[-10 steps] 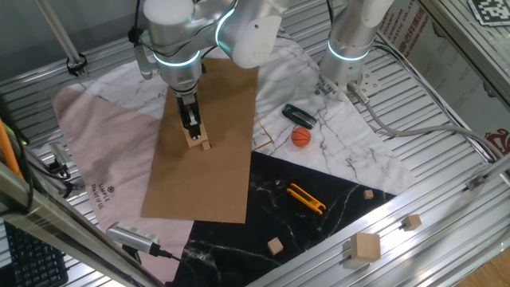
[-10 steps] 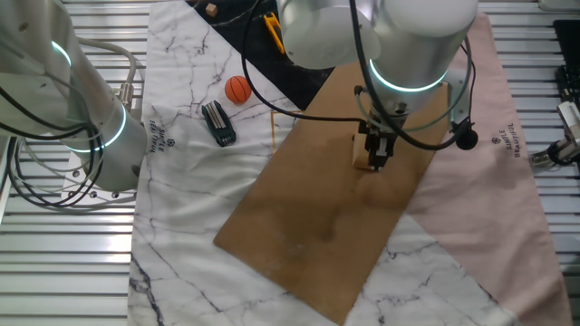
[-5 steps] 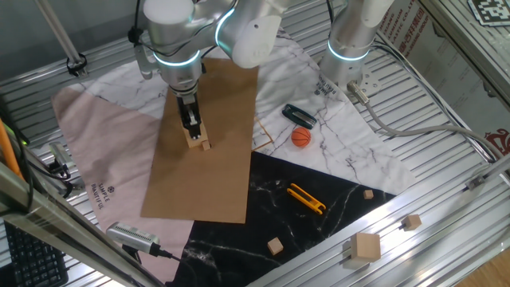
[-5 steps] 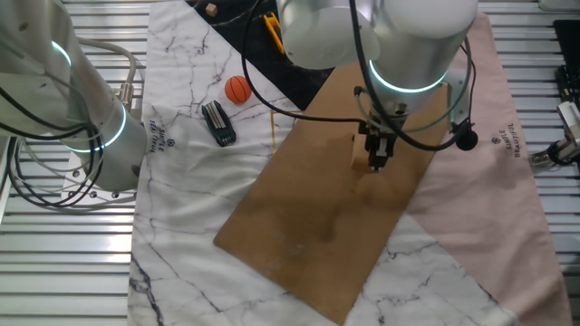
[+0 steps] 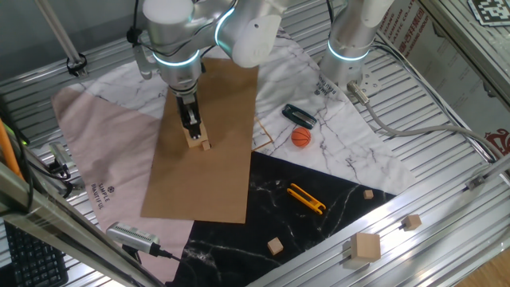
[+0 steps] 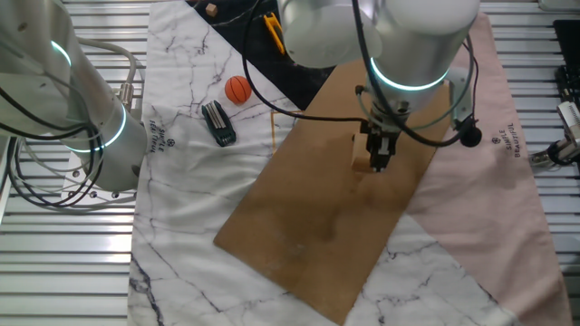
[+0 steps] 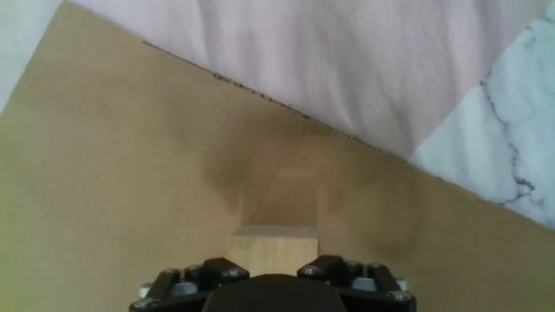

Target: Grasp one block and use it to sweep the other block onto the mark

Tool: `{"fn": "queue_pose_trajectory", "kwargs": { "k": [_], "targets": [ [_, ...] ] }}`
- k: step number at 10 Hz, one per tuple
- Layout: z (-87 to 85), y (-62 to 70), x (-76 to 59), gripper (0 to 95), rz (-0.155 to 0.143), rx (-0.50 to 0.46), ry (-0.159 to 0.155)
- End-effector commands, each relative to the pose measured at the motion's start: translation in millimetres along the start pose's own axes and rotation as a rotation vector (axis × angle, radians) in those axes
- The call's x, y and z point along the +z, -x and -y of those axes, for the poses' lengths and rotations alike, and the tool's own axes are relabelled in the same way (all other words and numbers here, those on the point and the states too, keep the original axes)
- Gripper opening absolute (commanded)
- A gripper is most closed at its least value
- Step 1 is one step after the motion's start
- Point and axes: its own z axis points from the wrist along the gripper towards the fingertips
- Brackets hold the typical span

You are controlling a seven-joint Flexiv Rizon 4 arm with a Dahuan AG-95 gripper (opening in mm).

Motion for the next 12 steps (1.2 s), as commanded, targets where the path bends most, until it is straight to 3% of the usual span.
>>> {"fn": "queue_pose_trajectory", "kwargs": {
  "k": [1,3,6,11,12],
  "targets": [
    [0.7,-0.8,-9.5,76.0,-0.002,-0.001,0.003],
    [5.5,-2.3,-34.4,76.0,-0.005,0.008,0.002],
    [15.2,-7.3,-54.7,76.0,-0.009,0.015,-0.007],
    [24.2,-20.1,-53.6,76.0,-0.010,-0.016,-0.023],
    [24.3,-20.2,-53.7,76.0,-0.022,-0.018,-0.021]
  ]
}}
